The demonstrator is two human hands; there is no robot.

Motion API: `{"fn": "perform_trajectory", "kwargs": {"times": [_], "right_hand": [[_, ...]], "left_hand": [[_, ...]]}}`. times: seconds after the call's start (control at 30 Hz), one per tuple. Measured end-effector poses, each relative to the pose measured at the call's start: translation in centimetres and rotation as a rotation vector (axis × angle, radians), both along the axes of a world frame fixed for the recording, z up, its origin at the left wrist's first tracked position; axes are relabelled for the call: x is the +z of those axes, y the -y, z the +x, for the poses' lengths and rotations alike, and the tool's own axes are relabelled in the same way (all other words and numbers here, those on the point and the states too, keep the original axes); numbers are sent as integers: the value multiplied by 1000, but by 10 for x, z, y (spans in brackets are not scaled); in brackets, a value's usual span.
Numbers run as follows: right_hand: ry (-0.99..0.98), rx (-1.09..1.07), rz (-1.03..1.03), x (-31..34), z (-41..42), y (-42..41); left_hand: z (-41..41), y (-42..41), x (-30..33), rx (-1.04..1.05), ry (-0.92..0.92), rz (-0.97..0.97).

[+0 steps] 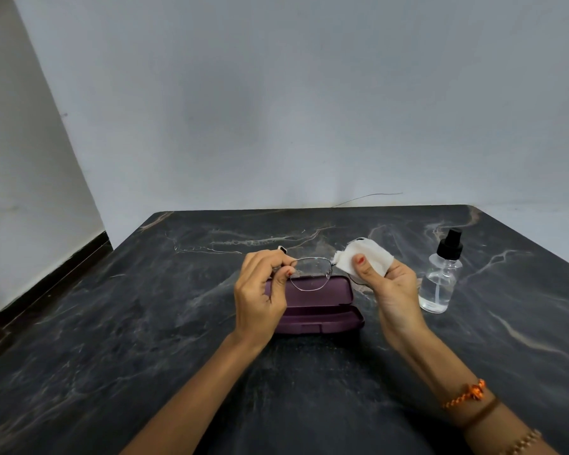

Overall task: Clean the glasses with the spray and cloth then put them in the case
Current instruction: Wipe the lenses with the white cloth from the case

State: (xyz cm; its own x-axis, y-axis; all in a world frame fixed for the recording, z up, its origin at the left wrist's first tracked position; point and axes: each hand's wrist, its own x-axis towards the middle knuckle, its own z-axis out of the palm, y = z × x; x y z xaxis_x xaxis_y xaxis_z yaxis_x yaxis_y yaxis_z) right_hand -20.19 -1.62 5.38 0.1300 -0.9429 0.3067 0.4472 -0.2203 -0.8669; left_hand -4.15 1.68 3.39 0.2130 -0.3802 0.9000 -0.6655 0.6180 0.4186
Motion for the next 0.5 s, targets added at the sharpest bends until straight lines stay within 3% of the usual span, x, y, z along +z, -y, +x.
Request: {"fn": "perform_trajectory", "kwargs": {"times": [0.5], "right_hand": [[-76,108,147,1,-7,4]], "left_hand": [[4,2,3,26,5,-2]]}}
